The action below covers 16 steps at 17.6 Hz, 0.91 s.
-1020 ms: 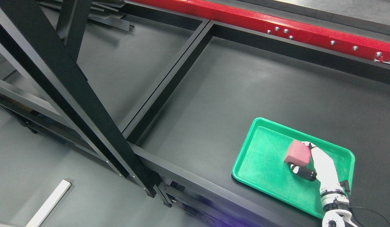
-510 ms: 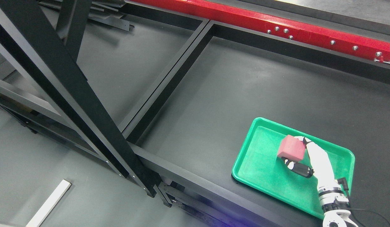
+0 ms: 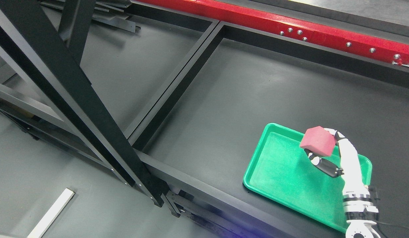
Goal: Pick pink block from left shelf to tray
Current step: 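Raise the pink cube out of the green tray with the right hand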
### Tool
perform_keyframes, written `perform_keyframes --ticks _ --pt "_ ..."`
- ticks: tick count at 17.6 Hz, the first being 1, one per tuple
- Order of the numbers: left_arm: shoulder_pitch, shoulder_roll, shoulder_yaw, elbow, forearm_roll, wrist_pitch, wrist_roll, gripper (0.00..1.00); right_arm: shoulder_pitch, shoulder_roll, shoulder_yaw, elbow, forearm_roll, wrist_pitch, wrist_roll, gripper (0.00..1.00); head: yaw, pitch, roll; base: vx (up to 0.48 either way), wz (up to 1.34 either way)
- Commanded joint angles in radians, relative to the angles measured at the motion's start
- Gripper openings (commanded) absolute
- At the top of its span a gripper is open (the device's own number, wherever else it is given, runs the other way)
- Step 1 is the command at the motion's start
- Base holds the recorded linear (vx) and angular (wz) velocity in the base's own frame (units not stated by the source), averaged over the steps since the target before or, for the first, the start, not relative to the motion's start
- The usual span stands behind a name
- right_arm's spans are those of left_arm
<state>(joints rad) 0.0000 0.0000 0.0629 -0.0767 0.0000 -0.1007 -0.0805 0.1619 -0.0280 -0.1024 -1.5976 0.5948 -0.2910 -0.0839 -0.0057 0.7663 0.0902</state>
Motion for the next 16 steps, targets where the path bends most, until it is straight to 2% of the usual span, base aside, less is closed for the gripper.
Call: perform_keyframes --ticks 1,16 --pt "0.009 0.017 0.0 0.0 -0.002 -0.001 0.001 1.0 0.01 0.011 -0.089 -0.081 -0.073 -0.004 -0.025 0.03 0.0 0.0 0.0 0.0 0.0" --pt "0.009 0.017 0.0 0.0 -0.002 -0.001 0.001 1.0 0.038 0.011 -0.108 -0.102 -0.101 -0.011 -0.042 0.03 0.0 0.0 0.0 -0.007 0.01"
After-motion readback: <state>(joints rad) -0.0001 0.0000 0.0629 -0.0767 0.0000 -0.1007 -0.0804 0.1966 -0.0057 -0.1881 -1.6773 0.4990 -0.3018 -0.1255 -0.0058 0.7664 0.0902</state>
